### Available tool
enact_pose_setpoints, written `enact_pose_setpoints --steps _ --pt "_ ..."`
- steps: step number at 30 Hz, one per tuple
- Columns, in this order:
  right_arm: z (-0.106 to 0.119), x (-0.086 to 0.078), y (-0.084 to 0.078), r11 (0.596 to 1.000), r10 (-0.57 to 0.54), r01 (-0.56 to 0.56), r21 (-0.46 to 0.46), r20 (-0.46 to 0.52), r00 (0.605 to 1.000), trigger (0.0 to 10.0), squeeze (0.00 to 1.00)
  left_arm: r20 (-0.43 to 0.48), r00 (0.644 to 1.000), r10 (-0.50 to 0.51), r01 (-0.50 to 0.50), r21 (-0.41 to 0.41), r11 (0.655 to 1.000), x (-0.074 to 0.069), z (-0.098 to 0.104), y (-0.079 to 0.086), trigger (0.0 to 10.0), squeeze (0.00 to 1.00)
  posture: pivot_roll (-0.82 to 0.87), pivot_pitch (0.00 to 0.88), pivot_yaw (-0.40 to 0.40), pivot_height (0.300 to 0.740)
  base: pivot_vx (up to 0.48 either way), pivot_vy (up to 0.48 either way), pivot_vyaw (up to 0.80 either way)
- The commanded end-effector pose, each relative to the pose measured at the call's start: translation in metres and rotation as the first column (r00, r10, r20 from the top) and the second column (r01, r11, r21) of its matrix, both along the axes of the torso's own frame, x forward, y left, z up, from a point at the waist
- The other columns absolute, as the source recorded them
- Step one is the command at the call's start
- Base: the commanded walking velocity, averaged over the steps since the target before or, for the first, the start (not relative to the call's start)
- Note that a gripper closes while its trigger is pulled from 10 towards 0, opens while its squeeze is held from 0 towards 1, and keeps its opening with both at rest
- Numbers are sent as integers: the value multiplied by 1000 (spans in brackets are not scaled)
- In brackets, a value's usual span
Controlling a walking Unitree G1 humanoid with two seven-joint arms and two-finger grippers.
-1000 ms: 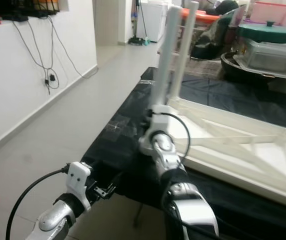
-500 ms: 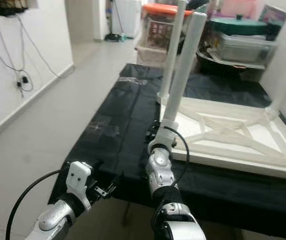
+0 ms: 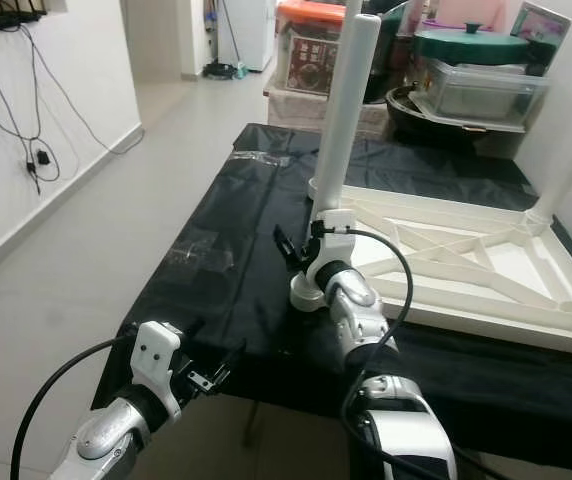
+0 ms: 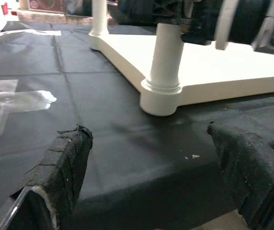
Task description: Building children table
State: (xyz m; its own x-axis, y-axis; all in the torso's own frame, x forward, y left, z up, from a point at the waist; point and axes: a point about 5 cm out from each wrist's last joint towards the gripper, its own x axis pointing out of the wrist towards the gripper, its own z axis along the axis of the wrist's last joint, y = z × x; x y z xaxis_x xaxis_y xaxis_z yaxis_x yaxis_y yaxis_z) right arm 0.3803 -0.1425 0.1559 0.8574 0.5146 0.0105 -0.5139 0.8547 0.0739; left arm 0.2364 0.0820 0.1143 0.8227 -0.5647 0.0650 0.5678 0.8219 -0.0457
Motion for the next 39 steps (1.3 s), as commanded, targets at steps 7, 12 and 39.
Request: enact_pose_setpoints --steps 7,12,39 --pt "-17 -27 57 804 587 -593 -28 -119 801 10000 0 -9 1000 -9 9 2 1000 0 -2 -2 10000 0 200 0 -84 740 0 0 0" --pt "-12 -29 66 738 670 -675 -15 -110 734 0 0 -9 1000 -7 7 3 1000 0 -2 -2 10000 0 199 0 -86 740 0 0 0" --pt "-28 -14 -29 509 -860 852 -119 -118 497 0 0 -11 1000 -12 12 2 1000 0 -2 -3 10000 0 186 0 -82 740 0 0 0"
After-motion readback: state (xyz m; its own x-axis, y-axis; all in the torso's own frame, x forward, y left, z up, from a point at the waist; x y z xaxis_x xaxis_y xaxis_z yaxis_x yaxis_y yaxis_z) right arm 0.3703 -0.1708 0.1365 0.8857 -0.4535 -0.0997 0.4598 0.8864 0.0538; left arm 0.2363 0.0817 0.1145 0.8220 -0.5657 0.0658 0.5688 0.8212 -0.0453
